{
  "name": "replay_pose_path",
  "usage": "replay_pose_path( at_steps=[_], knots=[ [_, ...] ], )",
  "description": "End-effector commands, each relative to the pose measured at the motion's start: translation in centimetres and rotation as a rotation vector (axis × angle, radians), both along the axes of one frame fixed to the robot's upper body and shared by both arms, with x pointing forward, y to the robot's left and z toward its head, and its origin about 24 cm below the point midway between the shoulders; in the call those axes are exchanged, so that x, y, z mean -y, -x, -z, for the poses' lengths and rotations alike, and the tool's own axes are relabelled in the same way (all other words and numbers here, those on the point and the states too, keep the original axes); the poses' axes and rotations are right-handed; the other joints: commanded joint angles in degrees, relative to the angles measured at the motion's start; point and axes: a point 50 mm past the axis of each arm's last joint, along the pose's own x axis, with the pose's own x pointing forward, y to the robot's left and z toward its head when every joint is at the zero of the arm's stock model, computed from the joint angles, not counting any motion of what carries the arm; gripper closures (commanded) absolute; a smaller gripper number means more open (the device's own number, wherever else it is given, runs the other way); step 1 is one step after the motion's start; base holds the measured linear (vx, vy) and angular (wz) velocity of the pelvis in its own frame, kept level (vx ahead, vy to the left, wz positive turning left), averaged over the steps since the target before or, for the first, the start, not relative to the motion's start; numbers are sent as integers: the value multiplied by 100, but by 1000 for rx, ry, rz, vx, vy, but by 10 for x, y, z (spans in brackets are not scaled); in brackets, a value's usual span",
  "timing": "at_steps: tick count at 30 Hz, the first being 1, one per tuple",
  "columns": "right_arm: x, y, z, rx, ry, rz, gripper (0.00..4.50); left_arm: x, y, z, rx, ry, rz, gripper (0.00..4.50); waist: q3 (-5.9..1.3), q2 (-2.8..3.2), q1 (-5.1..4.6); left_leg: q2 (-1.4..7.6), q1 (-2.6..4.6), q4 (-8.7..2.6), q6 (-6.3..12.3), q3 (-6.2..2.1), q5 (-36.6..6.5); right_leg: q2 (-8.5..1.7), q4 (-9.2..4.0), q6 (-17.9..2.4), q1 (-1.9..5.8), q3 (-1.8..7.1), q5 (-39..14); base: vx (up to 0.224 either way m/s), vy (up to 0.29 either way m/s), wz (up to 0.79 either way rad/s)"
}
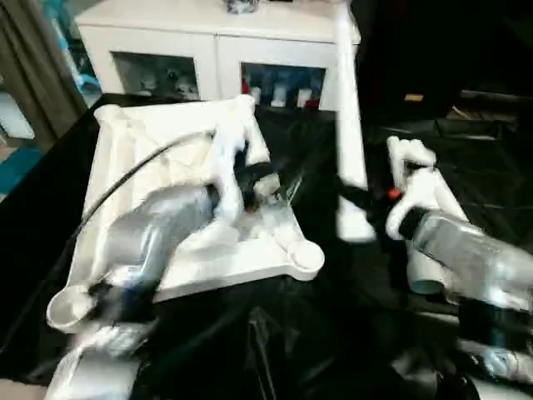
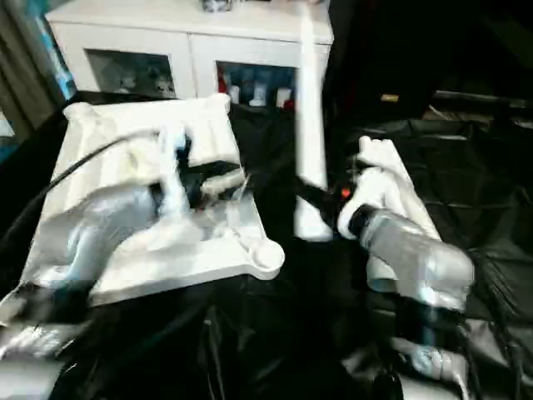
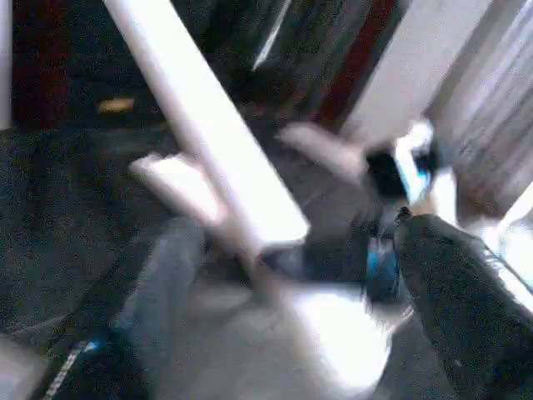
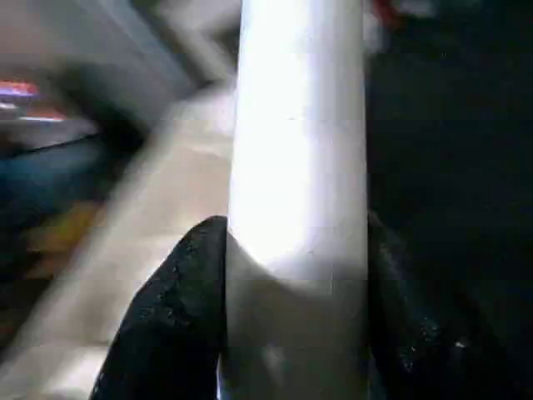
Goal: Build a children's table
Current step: Pick table leg
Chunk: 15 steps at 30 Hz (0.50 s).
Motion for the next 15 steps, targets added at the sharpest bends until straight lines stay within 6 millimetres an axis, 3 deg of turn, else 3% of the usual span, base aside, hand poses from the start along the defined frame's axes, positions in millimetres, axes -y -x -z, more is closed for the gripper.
replay_pose_path(
  at_steps=[1, 2, 6, 15],
  knots=[
    [3, 8, -12, 92, -44, -69, 261, 3, -3, -8, -48, 82, 23, 3, -395, -83, 45, 291, -26, -360, 508, -80, 245, -433, -269, -1834, 366, 218, 796, 0, 0, 0],
    [3, 12, -14, 121, -62, -103, 261, 9, -5, -14, -70, 133, 41, 1, -386, -91, 81, 284, 6, -342, 534, -52, 206, -428, -297, -1819, 341, 223, 690, 0, 0, 0],
    [4, 22, -19, 180, -124, -178, 261, 22, -11, -26, -125, 225, 68, 0, -371, -112, 125, 291, -6, -357, 559, -72, 115, -441, -343, -1741, 343, 214, 284, 0, 0, 0],
    [0, 27, -18, 206, -119, -236, 261, 31, -8, -26, -174, 221, 101, 0, -362, -118, 106, 302, -14, -380, 469, -93, 139, -447, -375, -1553, 333, 204, 29, 0, 0, 0]
  ],
)
